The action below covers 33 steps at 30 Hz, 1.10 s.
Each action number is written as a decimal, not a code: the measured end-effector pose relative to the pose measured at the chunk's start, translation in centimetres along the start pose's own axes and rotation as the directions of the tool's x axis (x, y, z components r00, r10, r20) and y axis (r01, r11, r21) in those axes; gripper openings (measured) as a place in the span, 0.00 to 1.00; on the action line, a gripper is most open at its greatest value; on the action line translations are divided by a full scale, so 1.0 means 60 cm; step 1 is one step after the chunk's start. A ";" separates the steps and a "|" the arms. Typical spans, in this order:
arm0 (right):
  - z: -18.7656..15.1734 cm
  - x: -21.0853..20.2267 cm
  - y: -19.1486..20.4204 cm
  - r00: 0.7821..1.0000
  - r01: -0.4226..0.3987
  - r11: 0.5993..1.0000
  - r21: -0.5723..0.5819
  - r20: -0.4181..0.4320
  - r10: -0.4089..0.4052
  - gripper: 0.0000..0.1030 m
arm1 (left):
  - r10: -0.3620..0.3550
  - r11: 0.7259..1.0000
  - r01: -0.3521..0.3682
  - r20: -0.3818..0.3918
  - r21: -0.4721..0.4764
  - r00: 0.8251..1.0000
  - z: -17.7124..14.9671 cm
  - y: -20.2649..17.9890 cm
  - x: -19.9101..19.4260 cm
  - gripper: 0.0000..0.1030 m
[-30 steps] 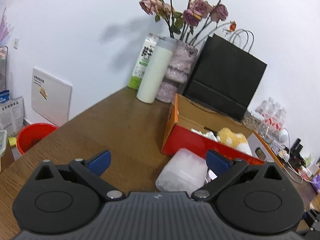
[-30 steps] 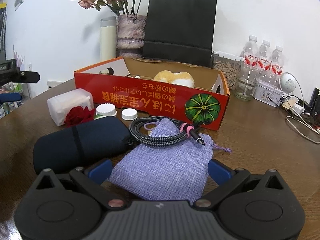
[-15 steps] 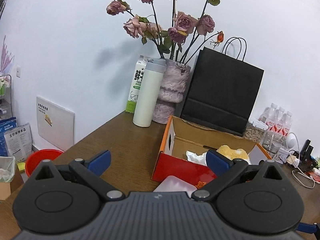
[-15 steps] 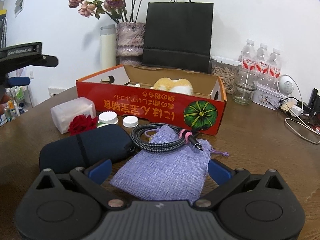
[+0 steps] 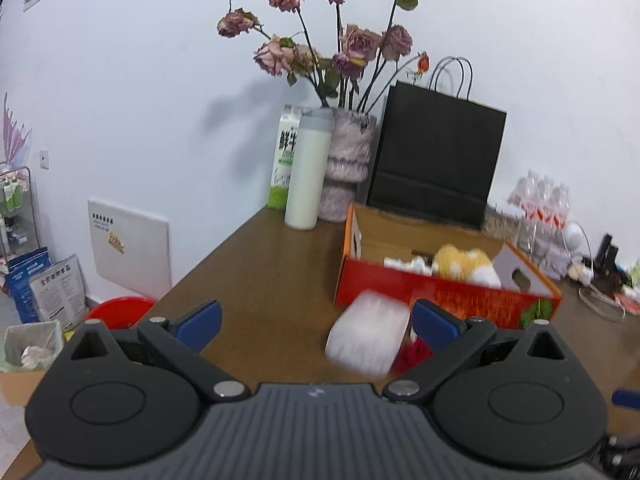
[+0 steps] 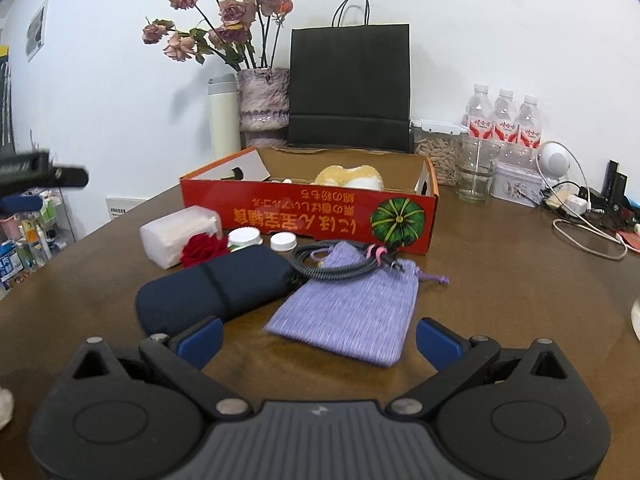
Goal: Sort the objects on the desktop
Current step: 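Move the left gripper down to the white tissue on the table, then close the left gripper on the white tissue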
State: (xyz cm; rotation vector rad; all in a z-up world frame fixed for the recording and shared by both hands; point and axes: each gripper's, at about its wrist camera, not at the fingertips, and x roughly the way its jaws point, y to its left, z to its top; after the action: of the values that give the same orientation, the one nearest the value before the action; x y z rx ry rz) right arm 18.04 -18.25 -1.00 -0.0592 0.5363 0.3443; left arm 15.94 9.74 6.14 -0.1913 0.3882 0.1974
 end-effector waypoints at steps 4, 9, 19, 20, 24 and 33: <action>-0.026 -0.036 0.019 1.000 -0.009 1.000 -0.002 -0.004 0.009 1.00 | 0.009 1.000 -0.008 -0.025 0.018 1.000 -0.034 0.016 -0.047 1.00; -0.058 -0.068 0.041 1.000 -0.017 1.000 -0.008 -0.016 0.017 1.00 | 0.015 0.999 -0.011 -0.066 0.051 0.998 -0.079 0.029 -0.097 1.00; -0.120 -0.123 0.067 0.999 -0.004 1.000 0.000 -0.036 0.004 1.00 | -0.022 0.995 0.035 -0.139 0.090 0.990 -0.159 0.032 -0.164 1.00; -0.125 -0.128 0.069 0.999 -0.001 1.000 0.000 -0.035 0.001 1.00 | -0.026 0.994 0.041 -0.148 0.098 0.989 -0.166 0.028 -0.167 1.00; -0.140 -0.143 0.073 0.999 0.014 1.000 0.002 -0.034 -0.014 1.00 | -0.030 0.990 0.055 -0.186 0.131 0.982 -0.190 0.016 -0.172 1.00; -0.147 -0.143 0.071 0.999 0.022 1.000 0.006 -0.046 -0.022 1.00 | -0.025 0.985 0.057 -0.191 0.164 0.981 -0.218 0.005 -0.183 0.58</action>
State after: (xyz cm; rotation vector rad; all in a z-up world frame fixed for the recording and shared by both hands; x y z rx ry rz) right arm 5.41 -18.15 -4.05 -0.0669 0.5814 0.3204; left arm 1.29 5.43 -1.47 -0.0504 0.5860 0.1047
